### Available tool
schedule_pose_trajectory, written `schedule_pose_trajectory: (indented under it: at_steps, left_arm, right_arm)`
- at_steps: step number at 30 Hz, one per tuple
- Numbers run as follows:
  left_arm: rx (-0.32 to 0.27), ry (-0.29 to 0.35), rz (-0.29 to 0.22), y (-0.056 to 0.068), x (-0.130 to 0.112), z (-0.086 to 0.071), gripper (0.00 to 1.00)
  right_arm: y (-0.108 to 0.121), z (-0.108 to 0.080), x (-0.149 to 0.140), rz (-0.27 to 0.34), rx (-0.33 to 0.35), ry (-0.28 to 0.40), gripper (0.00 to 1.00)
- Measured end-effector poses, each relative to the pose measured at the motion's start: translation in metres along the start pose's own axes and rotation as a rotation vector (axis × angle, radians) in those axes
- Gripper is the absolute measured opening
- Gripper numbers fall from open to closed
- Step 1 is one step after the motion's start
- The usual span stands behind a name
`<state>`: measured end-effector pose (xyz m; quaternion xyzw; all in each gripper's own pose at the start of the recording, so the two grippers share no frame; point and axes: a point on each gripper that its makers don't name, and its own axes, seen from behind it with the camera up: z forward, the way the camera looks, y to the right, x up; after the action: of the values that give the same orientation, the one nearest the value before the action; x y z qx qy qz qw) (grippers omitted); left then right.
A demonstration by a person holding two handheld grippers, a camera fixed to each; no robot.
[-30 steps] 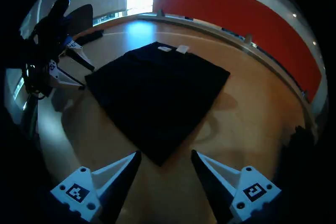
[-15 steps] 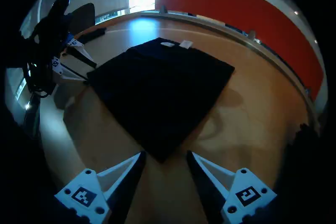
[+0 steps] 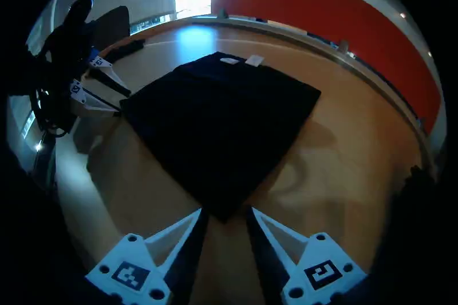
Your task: Fold towel
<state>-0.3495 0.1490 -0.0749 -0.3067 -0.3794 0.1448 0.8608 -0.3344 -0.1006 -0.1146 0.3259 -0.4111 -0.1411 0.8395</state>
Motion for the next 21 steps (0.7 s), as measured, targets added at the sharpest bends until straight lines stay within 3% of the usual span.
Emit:
schedule_pose_trajectory:
  at_steps: [4, 8, 13, 16, 21]
  left_arm:
    - [0.002, 0.001, -0.001, 0.0042, 0.0002, -0.0005, 0.54]
    - [0.005, 0.0, -0.006, 0.0054, 0.0002, -0.0008, 0.5]
    - [0.012, -0.006, -0.013, 0.0037, -0.0004, -0.0003, 0.31]
    - [0.019, -0.008, -0.014, 0.003, -0.0003, -0.0004, 0.19]
    - [0.027, -0.01, -0.025, 0.0028, 0.0003, -0.001, 0.15]
  right_arm:
    - [-0.0001, -0.0004, -0.0007, 0.005, -0.004, 0.0, 0.32]
    - [-0.0011, -0.0006, -0.0014, 0.01, -0.006, 0.001, 0.23]
    - [-0.0019, -0.0012, -0.0019, 0.028, -0.005, 0.0, 0.14]
    - [-0.0013, -0.0024, -0.002, 0.034, -0.012, 0.001, 0.12]
    - [-0.0025, -0.0053, -0.0003, 0.045, -0.014, 0.006, 0.1]
